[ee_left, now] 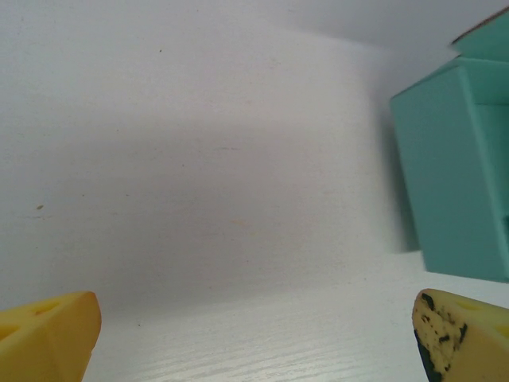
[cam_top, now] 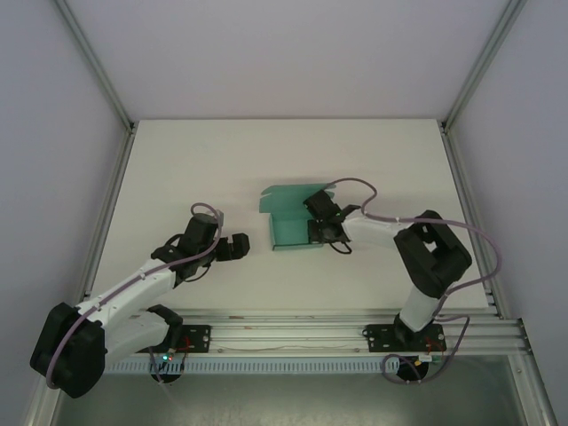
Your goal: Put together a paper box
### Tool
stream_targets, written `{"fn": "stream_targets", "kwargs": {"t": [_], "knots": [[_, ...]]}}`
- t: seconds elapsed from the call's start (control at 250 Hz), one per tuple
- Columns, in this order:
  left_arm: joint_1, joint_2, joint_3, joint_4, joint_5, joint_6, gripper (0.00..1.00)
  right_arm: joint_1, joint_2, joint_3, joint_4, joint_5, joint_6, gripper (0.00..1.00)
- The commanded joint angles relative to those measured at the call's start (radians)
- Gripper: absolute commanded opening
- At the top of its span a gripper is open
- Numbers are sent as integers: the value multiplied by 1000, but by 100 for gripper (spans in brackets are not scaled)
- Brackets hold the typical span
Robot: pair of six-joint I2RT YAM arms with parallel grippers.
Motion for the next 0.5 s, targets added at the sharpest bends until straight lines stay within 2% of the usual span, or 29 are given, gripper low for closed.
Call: {"fn": "stream_targets", "kwargs": {"t": [0.0, 0.192, 0.384, 0.496], "knots": [[4, -10, 29, -14, -11, -19, 100, 10, 102, 51, -224, 163, 19, 0], [2, -10, 53, -38, -22, -21, 100, 49, 280, 186, -487, 310, 83, 0], [3, -16, 68, -62, -29, -21, 100, 98, 453, 305, -657, 442, 116, 0], [3, -24, 75, -84, -39, -21, 100, 110, 527, 352, -691, 451, 113, 0]]}}
